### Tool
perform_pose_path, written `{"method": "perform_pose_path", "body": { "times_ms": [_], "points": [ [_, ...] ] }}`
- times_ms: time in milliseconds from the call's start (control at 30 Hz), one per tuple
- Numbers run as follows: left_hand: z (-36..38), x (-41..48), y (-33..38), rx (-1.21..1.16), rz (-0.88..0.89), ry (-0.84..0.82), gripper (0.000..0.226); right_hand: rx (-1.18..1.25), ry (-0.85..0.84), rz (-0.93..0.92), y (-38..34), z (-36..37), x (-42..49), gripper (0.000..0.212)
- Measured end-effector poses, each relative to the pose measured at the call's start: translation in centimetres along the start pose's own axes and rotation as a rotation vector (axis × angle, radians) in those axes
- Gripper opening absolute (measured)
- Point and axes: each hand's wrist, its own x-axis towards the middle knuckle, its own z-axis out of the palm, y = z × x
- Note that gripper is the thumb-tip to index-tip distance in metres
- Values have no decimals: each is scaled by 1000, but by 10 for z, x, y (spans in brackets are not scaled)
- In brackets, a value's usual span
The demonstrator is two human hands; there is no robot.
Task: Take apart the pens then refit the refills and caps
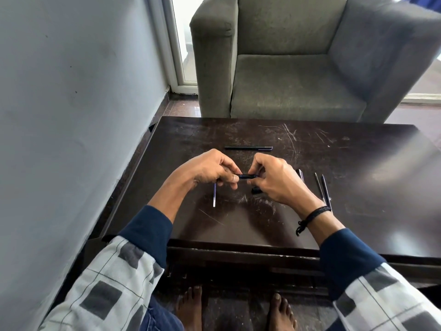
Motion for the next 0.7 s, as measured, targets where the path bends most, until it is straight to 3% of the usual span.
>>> {"method": "perform_pose_path", "body": {
  "times_ms": [167,333,567,700],
  "points": [
    [-1,0,-1,15,23,29,18,149,-68,11,5,1,4,25],
    [-3,-2,2,14,38,26,19,205,-21,16,7,1,5,2],
    [-2,-5,4,15,29,34,21,202,-25,3,5,1,5,24],
    [-2,-6,4,16,24,39,20,209,-30,-3,7,3,7,26]
  ]
}}
